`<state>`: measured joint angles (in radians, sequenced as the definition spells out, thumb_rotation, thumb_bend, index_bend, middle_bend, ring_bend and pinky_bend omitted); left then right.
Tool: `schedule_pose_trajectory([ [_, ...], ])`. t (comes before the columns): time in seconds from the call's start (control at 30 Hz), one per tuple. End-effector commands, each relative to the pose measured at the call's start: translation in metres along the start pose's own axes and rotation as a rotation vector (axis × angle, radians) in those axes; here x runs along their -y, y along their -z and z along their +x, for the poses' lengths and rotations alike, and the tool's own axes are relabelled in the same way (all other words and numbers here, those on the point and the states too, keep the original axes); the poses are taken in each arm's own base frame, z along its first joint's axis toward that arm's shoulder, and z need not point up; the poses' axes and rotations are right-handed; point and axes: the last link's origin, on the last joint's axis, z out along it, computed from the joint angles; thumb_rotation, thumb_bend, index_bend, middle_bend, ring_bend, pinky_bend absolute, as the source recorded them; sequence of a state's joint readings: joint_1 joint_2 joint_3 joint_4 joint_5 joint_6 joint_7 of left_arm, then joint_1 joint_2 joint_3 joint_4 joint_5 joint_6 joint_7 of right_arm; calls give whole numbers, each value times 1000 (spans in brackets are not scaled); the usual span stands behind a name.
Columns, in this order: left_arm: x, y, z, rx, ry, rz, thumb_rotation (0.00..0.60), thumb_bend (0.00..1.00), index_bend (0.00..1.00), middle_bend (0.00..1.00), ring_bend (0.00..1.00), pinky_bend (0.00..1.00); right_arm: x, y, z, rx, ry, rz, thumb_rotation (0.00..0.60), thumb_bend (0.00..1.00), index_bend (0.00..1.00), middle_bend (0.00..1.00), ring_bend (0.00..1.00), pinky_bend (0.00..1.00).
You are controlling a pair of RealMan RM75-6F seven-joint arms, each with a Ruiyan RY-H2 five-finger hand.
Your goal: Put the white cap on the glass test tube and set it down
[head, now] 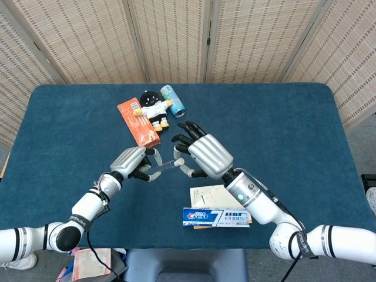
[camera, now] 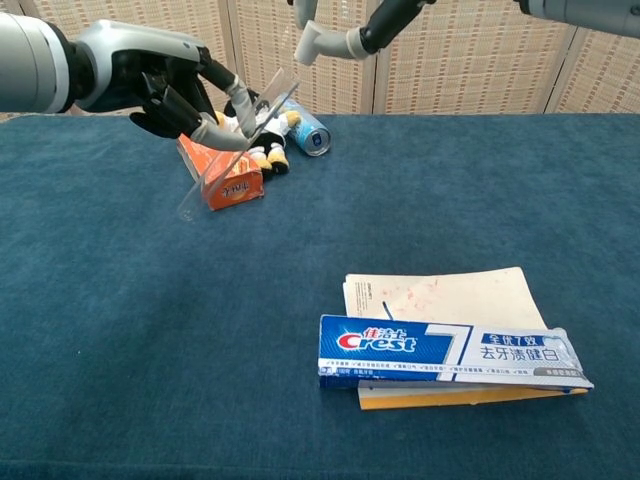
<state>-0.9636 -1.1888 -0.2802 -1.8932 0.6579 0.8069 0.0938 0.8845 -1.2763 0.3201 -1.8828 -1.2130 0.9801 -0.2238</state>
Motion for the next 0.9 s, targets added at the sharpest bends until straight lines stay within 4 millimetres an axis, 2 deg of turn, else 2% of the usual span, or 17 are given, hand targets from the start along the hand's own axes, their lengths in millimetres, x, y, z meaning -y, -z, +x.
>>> schedule_pose_trajectory([
  [0.03, -1, 1, 0, 1, -1, -1, 600, 339, 583, 1000, 1000, 1000, 0, 0, 0, 0, 2, -2, 600, 516, 702, 257, 0, 0],
  [0.9, -6, 1, -4, 17, -19, -2, 600, 339, 581, 1000, 1000, 1000, 1, -4, -8, 25, 2, -5, 600, 516, 701, 257, 0, 0],
])
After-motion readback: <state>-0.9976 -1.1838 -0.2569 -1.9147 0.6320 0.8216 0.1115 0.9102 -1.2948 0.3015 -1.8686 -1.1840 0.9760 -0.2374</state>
